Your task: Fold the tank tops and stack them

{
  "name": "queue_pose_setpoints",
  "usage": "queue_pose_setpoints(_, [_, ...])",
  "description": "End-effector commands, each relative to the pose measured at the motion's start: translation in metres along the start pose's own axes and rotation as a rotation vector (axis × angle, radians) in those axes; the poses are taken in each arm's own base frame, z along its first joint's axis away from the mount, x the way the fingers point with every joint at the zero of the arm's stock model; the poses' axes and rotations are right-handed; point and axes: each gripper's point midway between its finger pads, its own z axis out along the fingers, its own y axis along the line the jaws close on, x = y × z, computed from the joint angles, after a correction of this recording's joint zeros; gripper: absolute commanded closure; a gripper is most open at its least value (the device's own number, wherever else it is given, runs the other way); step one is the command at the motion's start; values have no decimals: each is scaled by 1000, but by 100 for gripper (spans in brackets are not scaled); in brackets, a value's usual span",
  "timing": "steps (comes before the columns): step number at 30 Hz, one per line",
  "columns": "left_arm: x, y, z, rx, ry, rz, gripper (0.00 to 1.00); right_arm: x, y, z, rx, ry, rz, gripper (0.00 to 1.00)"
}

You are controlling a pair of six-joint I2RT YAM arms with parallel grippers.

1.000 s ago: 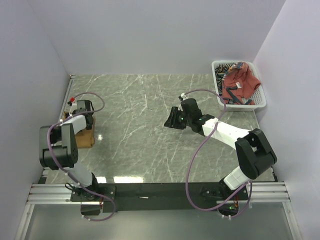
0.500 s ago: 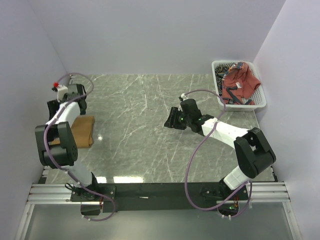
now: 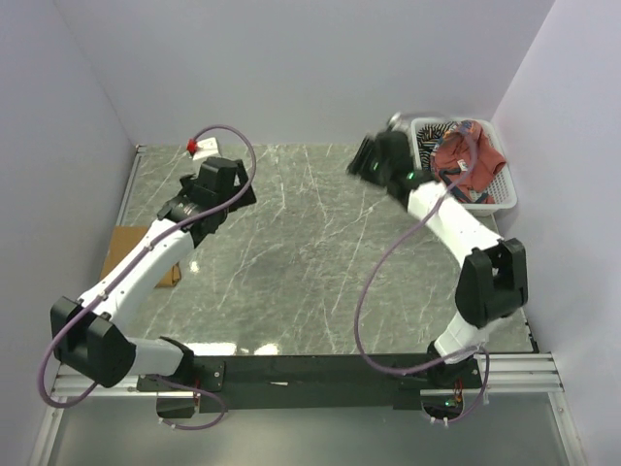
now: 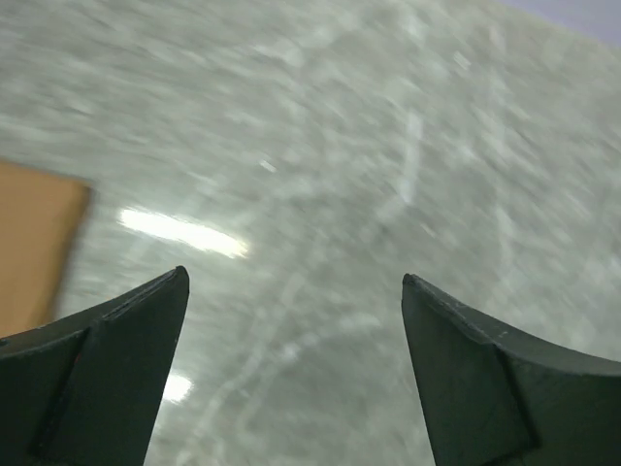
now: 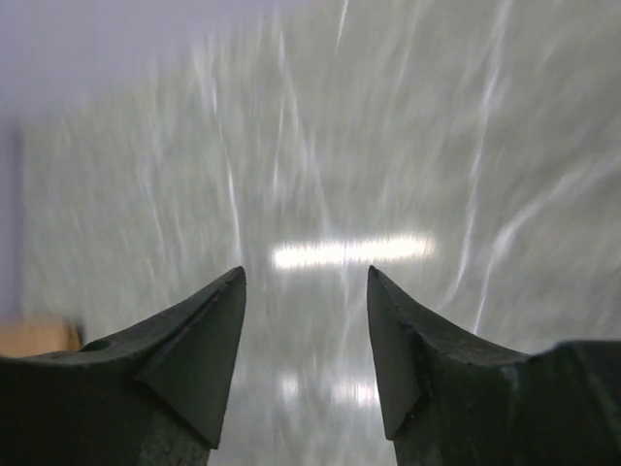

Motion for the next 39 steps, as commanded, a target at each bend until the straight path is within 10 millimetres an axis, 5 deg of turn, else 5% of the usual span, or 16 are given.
queue_pose_setpoints(1, [16,-44,-27,287,104,-24,3,-103,-62,4,234,-212,60,39])
queue_pose_setpoints(2, [18,-52,-33,339,118,-19,2,-137,-64,-2,245,-272,77,39])
queue_pose_setpoints(4, [18,-59,-42,398,125,-2,1,-165,-115,10,383,-314,113,37])
queue_pose_setpoints(8, [23,-73,-58,516,157,42,1,-224,-171,17,453,-390,198,36])
queue_pose_setpoints(11, [26,-82,-64,581,172,59,1,-235,-224,46,489,-396,274,36])
queue_pose_setpoints(16, [34,-86,-58,595,197,88,1,-246,-268,70,456,-451,358,36])
queue_pose_setpoints(22, [40,-87,-51,590,205,99,1,-259,-280,81,429,-587,332,34])
queue_pose_setpoints(31, [53,-85,-43,581,238,114,1,-290,-267,59,381,-742,299,32])
queue_pose_setpoints(39, [60,-84,-37,566,255,120,1,-293,-288,88,443,-712,310,35])
